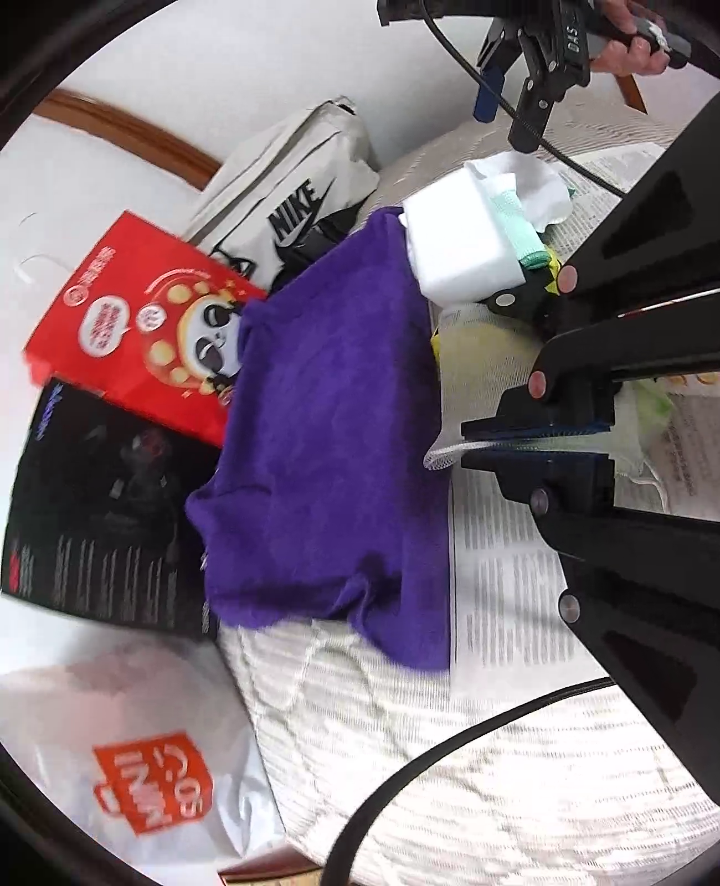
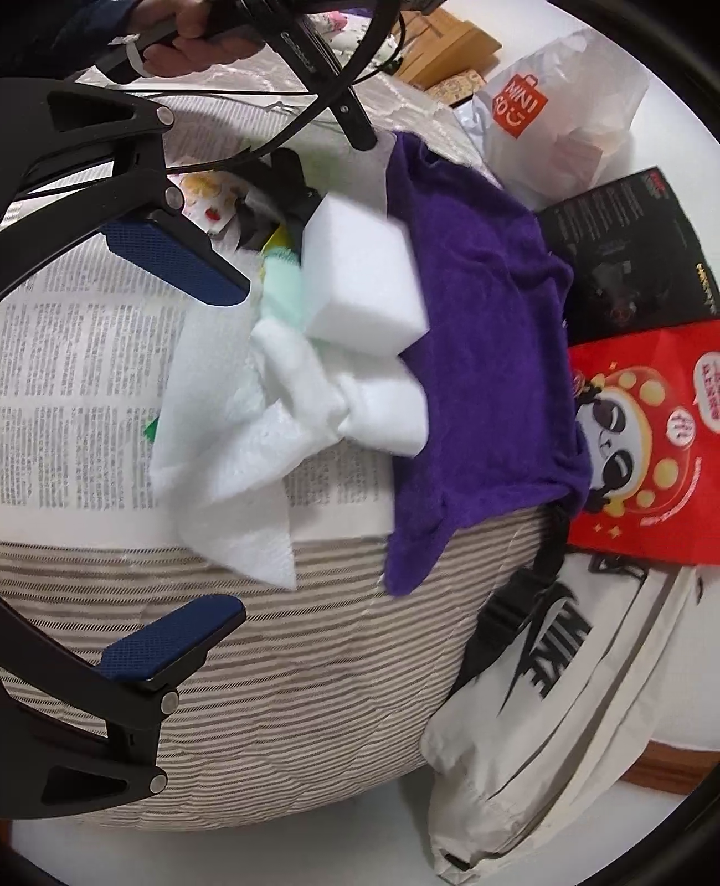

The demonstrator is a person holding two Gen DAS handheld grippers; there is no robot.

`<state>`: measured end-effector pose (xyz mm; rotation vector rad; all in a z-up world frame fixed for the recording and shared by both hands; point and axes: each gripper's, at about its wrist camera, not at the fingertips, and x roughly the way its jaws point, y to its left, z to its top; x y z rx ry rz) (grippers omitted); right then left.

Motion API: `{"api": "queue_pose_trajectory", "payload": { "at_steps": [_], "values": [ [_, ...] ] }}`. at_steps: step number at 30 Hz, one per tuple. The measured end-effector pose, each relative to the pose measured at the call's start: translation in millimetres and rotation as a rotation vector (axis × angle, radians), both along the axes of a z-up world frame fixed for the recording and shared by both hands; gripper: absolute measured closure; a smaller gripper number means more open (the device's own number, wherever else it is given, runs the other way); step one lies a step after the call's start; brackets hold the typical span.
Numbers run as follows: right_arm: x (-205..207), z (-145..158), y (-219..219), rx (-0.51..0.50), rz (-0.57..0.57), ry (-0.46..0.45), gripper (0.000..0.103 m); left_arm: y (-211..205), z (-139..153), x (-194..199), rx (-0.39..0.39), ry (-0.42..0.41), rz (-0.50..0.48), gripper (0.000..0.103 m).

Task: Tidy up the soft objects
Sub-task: 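Grasp the white sponge block with the right tool while the left tool lifts the mesh bag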

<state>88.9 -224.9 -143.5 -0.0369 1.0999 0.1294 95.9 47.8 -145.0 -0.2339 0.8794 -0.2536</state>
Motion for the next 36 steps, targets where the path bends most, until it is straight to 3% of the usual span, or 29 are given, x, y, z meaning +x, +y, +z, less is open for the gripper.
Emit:
{"api": "queue_pose_trajectory", "payload": {
  "at_steps": [8,12,20,24,28,36],
  "values": [
    [6.5,10.6,38.6,0.056,0.057,-0.054,0.0,30.0,9.8,-19.3,0.045,-0.005,0.063,0.098],
    [13.1,10.3,62.8,0.063,0.07,-0.08,0.0,41.0,2.6,-19.7,0.005,0.02,0.082,0.098],
    [24.4,-8.1,107.1,-0.154,0.054,-0.13,0.0,41.8,-10.3,-18.9,-0.01,0.049,0.078,0.098],
    [32.0,-24.0,110.0,-0.194,0.026,-0.122,0.001,42.7,-11.5,-19.9,-0.016,0.047,0.073,0.098],
    [35.1,-26.8,103.0,-0.14,0.026,-0.12,0.019,44.2,-12.0,-19.8,-0.03,0.043,0.075,0.098],
    [28.7,-0.8,85.8,-0.069,0.036,-0.16,0.019,50.6,-0.1,-22.8,-0.067,0.02,0.079,0.098]
  ]
}}
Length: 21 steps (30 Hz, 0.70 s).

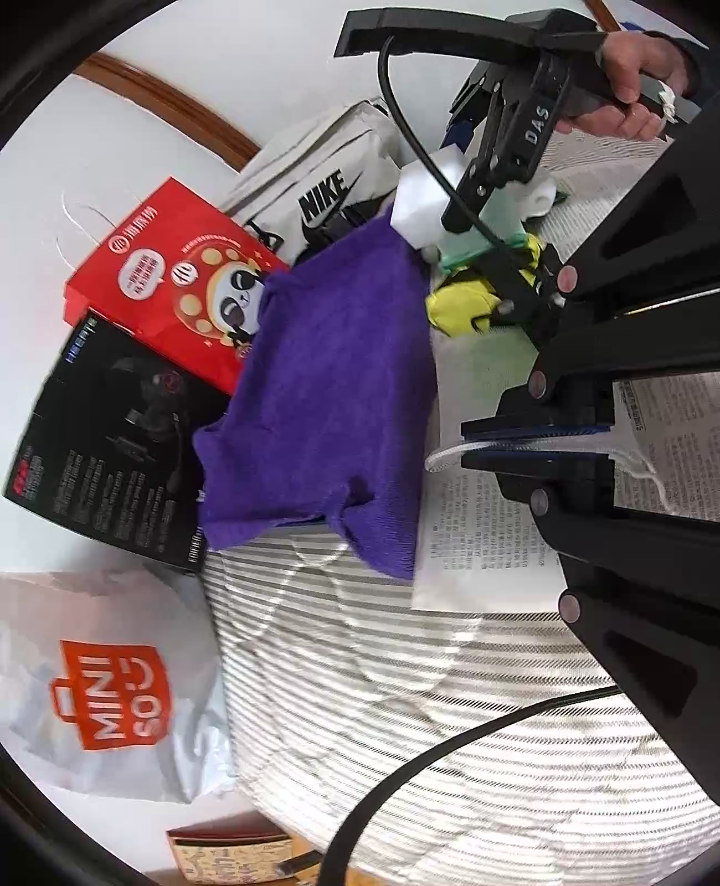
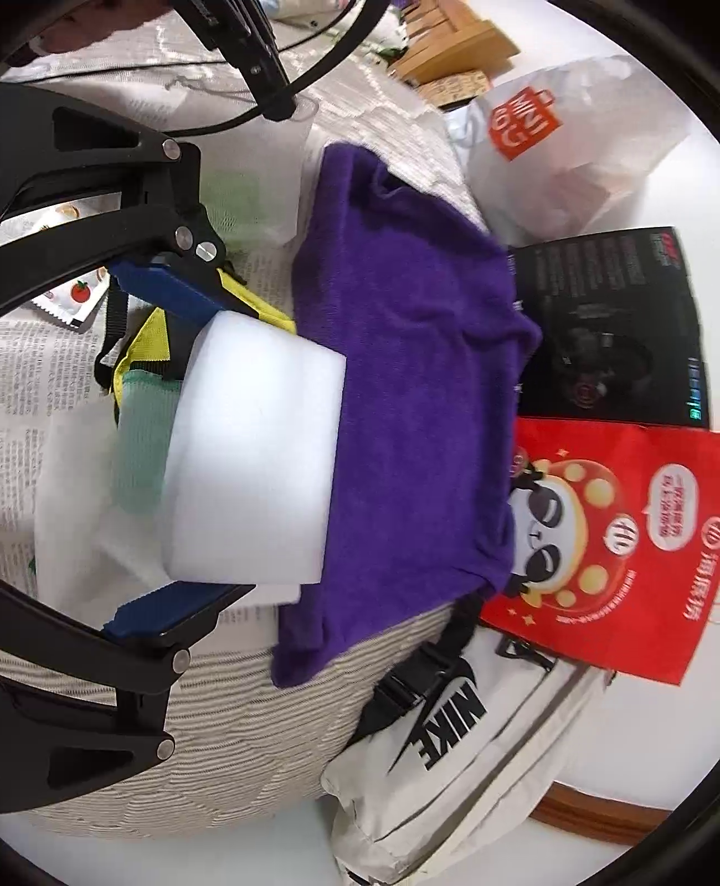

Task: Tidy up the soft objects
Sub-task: 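Grasp the white sponge block with the right tool while the left tool lifts the mesh bag, then set the sponge on the purple towel with the right tool while the left tool lays the mesh bag there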

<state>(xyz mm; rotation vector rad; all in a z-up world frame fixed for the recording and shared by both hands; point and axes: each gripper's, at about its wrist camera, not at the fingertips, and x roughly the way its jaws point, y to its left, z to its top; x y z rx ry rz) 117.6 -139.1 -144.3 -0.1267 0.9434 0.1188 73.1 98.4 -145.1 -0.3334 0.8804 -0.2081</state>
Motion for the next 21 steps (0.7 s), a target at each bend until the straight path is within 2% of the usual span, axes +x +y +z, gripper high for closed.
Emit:
{"api": "queue_pose_trajectory", "payload": {
  "at_steps": [12,21],
  "values": [
    [-15.2,37.2,-27.8,0.057,0.034,-0.045,0.019,0.6,57.0,-8.3,0.084,-0.106,0.01,0.098],
    [-13.4,49.8,-37.9,0.072,0.068,-0.061,0.02,-4.9,84.8,-11.4,0.093,-0.152,-0.002,0.098]
  ]
}}
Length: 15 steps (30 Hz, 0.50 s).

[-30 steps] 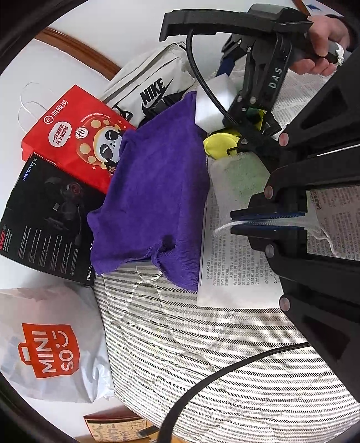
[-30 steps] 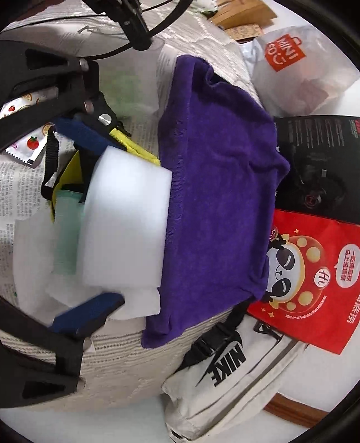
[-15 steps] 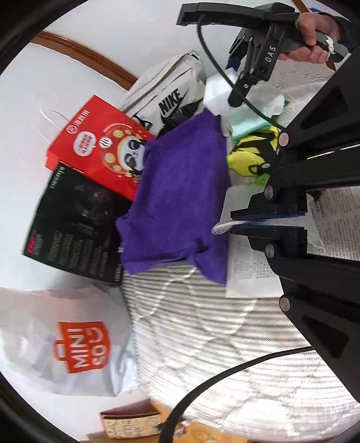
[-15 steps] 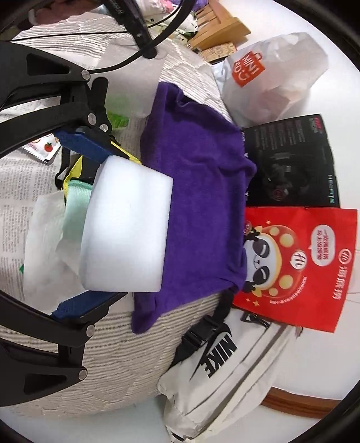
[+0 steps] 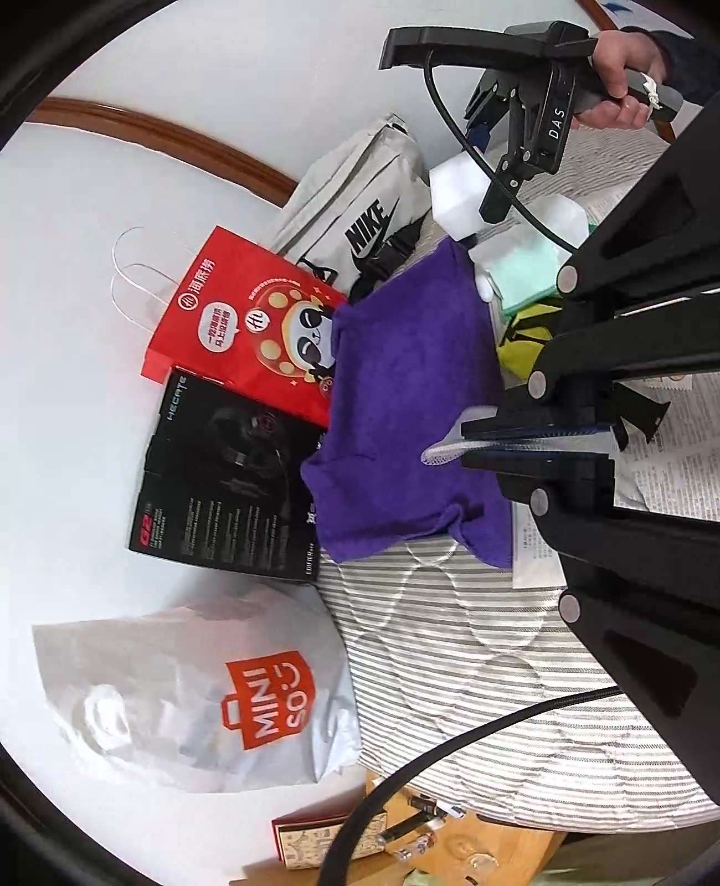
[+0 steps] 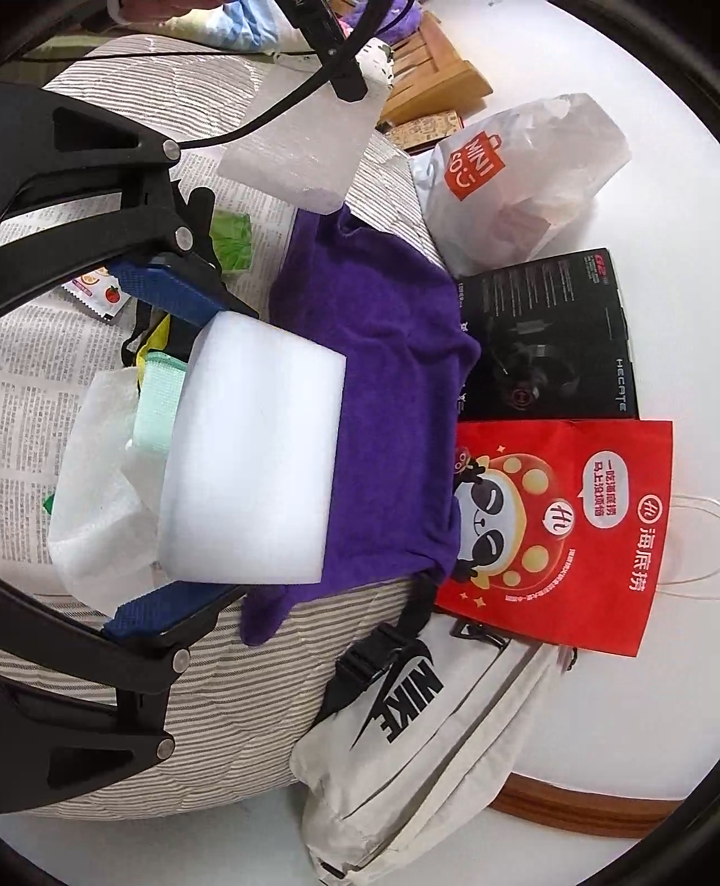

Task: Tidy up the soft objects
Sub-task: 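Set the sponge on the purple towel with the right tool while the left tool lays the mesh bag there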

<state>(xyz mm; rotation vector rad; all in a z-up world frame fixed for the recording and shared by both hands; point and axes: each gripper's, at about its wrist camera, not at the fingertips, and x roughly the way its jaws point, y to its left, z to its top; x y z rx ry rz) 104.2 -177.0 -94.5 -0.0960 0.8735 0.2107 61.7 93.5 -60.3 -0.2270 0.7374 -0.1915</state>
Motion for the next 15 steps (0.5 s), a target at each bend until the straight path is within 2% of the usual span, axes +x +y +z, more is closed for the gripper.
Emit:
{"api": "queue_pose_trajectory", "payload": {
  "at_steps": [6,15],
  "values": [
    [16.1,4.7,-9.3,0.022,0.001,0.0,0.02,-2.4,1.5,14.6,-0.027,0.004,-0.003,0.098],
    [59.8,3.9,-20.2,0.02,-0.011,0.003,0.02,-14.5,2.2,54.0,0.016,0.021,-0.019,0.098]
  ]
}}
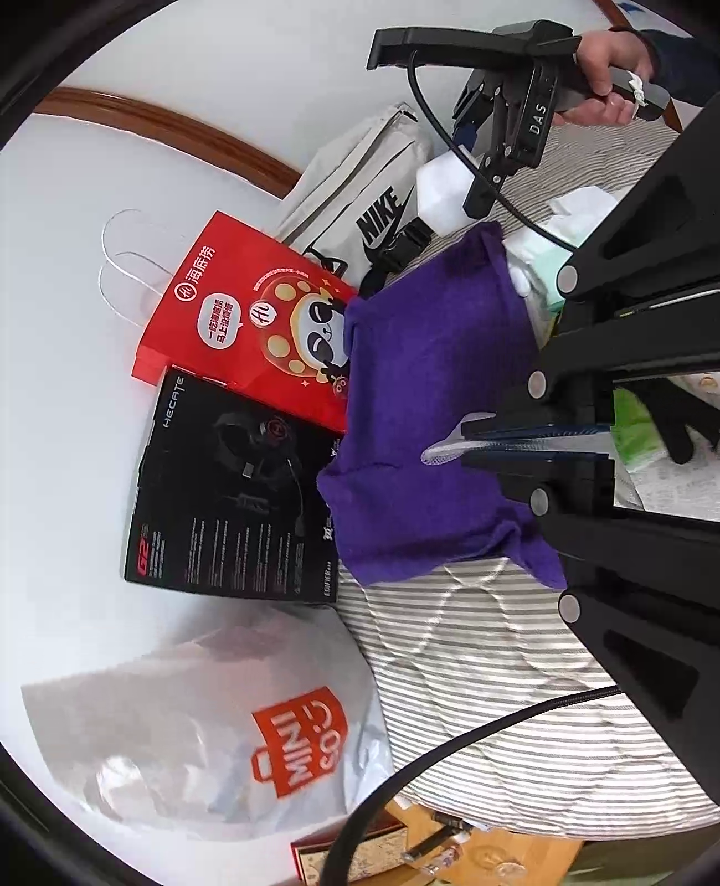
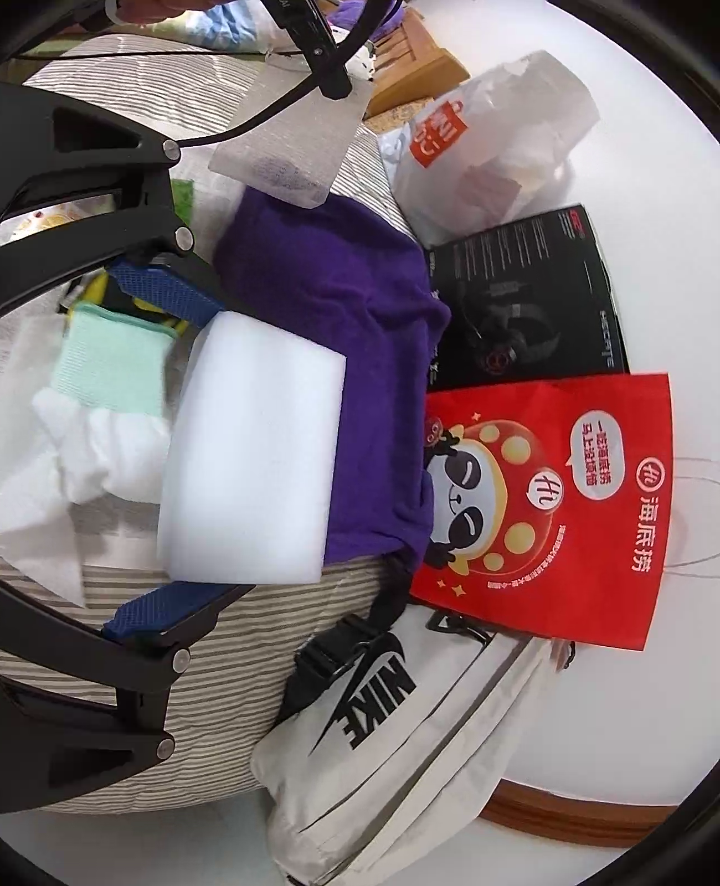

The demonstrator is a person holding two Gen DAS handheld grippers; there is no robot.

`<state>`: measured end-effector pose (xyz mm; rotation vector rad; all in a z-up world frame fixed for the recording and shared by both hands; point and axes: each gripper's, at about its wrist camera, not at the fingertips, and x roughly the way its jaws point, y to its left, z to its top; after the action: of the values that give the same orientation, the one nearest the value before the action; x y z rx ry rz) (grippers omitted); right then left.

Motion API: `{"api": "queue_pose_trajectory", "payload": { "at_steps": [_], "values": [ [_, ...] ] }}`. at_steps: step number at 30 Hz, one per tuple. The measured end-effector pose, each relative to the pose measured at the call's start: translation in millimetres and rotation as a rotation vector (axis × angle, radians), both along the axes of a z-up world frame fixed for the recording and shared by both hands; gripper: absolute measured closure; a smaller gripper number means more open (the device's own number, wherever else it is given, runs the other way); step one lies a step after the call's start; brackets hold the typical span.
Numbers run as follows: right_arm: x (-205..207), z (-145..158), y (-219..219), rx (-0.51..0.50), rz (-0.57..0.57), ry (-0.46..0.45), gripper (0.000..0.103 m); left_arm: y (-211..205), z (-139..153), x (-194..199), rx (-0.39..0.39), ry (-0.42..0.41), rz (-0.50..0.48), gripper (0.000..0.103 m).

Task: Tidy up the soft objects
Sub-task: 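Set the sponge on the purple towel with the right tool while the left tool lays the mesh bag there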

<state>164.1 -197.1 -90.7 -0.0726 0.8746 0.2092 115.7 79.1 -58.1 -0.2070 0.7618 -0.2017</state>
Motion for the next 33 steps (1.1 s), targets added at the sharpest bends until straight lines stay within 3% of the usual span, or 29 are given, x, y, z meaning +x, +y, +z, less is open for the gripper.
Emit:
{"api": "queue_pose_trajectory", "payload": {
  "at_steps": [13,25,33],
  "values": [
    [77.5,-35.7,4.4,0.002,0.001,0.067,0.02,-9.6,-4.8,72.0,-0.015,0.025,-0.026,0.098],
    [148.8,-74.1,19.6,-0.033,0.017,0.143,0.02,-8.0,-33.9,135.0,-0.053,0.089,-0.027,0.098],
    [175.4,-94.6,26.3,-0.057,0.04,0.207,0.02,-2.6,-59.4,166.6,-0.028,0.143,-0.006,0.098]
  ]
}}
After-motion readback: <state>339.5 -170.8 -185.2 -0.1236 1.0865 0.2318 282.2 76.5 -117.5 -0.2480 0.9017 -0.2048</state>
